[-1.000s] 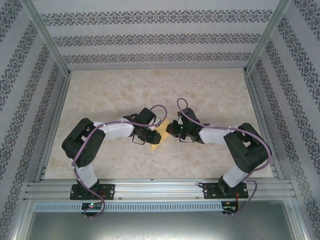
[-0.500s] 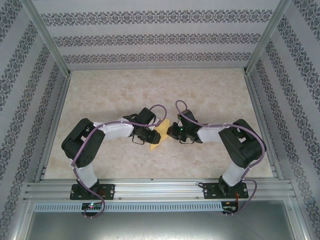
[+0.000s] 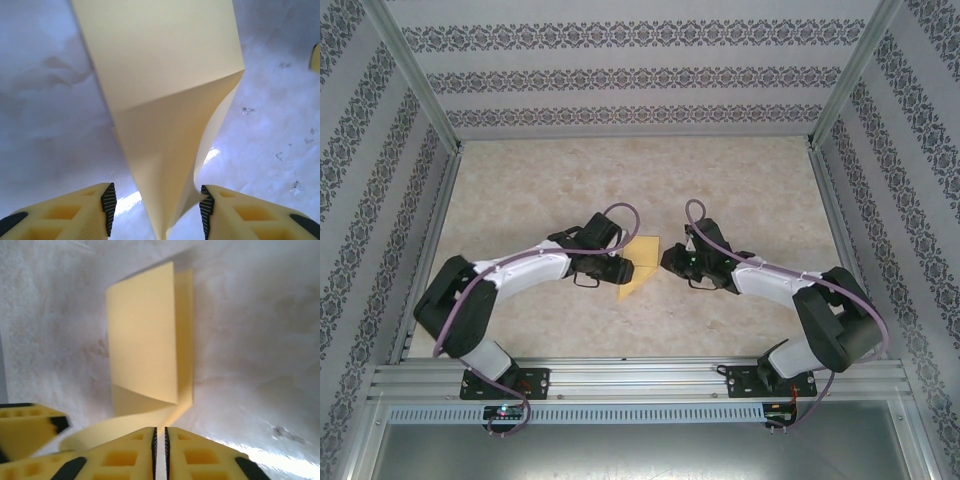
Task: Fold a paper plane with a square sheet of paper (pick it up from the middle)
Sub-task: Third fold the triangle at the center of the table.
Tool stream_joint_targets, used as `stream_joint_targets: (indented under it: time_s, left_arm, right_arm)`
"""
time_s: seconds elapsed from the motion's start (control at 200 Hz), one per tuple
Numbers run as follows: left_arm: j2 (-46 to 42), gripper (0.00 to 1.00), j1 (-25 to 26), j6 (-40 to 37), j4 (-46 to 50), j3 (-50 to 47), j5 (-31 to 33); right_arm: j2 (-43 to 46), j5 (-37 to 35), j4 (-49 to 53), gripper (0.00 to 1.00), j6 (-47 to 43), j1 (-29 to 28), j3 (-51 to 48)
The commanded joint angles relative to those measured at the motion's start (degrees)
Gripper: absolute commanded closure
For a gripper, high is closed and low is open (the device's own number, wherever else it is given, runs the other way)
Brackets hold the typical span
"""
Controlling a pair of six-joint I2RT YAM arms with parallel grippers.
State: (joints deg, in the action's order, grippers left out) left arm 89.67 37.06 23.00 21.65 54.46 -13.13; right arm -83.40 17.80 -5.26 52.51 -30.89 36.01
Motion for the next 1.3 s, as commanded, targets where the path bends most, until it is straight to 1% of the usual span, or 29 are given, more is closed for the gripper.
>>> stream_joint_targets:
  time_s: [0.0, 0.055, 0.17, 0.235, 0.295, 0.44, 0.5, 0.604, 0.719, 0.819, 0.934, 1.114, 1.294]
  left_arm:
    - [-5.7, 0.49, 0.1, 4.1, 5.4, -1.8, 4.8]
    - [-8.5, 0.52, 0.1, 5.3, 5.0, -2.9, 3.1]
    - [-11.6, 0.66, 1.0, 6.6, 2.0, -4.3, -4.1]
    - [-11.1, 0.68, 2.4, 6.3, 1.1, -3.6, -7.1]
    - [-9.5, 0.70, 3.6, 6.1, 1.5, -2.3, -7.8]
    - [-3.5, 0.74, 4.9, 6.0, 1.8, 1.1, -6.5]
    - [-1.1, 0.76, 5.0, 6.3, 2.4, 2.5, -3.8]
    - [3.1, 0.79, 5.0, 5.9, 4.0, 5.7, 2.8]
    - [7.8, 0.83, 4.9, 4.8, 5.9, 9.2, 6.6]
    - [10.8, 0.85, 4.8, 3.8, 6.6, 10.7, 7.5]
    - [12.1, 0.85, 4.6, 3.6, 6.2, 10.4, 8.2]
    - [13.1, 0.85, 3.9, 3.8, 4.6, 9.2, 7.7]
    - [13.8, 0.85, 3.5, 2.9, 3.3, 8.6, 6.0]
  right_arm:
    - [1.8, -1.2, 2.0, 0.80, -0.6, -0.2, -2.1]
    - [1.9, -0.6, 0.9, 0.78, 0.0, -0.5, -2.8]
    - [0.7, 1.4, -0.1, 0.74, 0.3, -1.4, -2.2]
    - [-0.2, 1.9, -0.7, 0.72, 0.6, -2.0, -1.7]
    - [-1.3, 2.2, -1.4, 0.70, 0.7, -2.6, -1.3]
    - [-4.1, 3.7, -2.9, 0.69, 1.2, -3.4, 0.3]
    - [-4.8, 3.8, -2.9, 0.68, 1.1, -3.6, 0.9]
    - [-5.3, 3.2, -3.0, 0.64, 1.1, -3.5, 0.9]
    - [-6.0, 4.4, -4.4, 0.63, 1.2, -3.3, 1.0]
    - [-6.5, 5.0, -4.9, 0.62, 1.3, -3.1, 1.2]
    - [-7.8, 6.2, -5.8, 0.61, 1.6, -2.9, 1.7]
    - [-8.9, 5.7, -6.1, 0.59, 2.4, -2.9, 2.0]
    - [-11.0, 7.8, -7.9, 0.59, 2.2, -2.8, 3.7]
